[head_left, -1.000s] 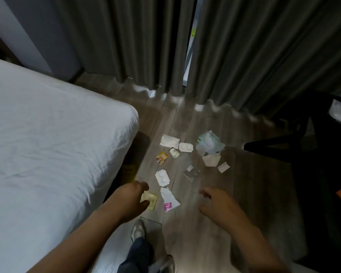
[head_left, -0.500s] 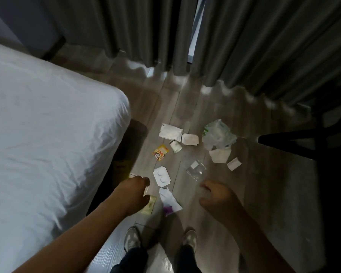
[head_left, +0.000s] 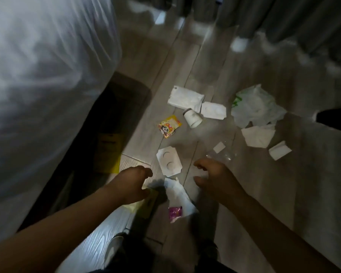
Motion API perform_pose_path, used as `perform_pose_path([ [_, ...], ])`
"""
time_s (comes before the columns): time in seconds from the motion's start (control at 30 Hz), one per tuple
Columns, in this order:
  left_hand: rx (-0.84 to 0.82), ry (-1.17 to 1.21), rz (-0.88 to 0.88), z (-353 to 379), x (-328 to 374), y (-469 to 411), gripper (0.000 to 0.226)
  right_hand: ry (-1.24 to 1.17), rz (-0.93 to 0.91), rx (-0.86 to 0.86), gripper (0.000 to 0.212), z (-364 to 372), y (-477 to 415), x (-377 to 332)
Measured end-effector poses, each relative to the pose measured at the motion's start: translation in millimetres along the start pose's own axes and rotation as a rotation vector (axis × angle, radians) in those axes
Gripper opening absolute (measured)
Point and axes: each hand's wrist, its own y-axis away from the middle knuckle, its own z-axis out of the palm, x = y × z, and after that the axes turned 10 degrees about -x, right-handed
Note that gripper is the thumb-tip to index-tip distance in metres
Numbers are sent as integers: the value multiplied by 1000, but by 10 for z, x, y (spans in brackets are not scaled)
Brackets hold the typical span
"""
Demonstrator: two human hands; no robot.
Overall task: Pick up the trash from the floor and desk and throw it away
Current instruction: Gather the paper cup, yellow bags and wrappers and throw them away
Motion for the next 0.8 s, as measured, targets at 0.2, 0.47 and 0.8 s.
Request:
perform_pose_path([
  [0.2,13,-148,60,823,-614,-945,50,190,-31,-144,41,1000,-862,733],
  [0.47,-46,-271,109,1367,-1050,-1298,60,471,-147,-287,44,1621,-1070,1085],
  [0.8,41,-278,82,1616,-1209,-1386,78,469,-113,-236,72,1956,-1121,1228],
])
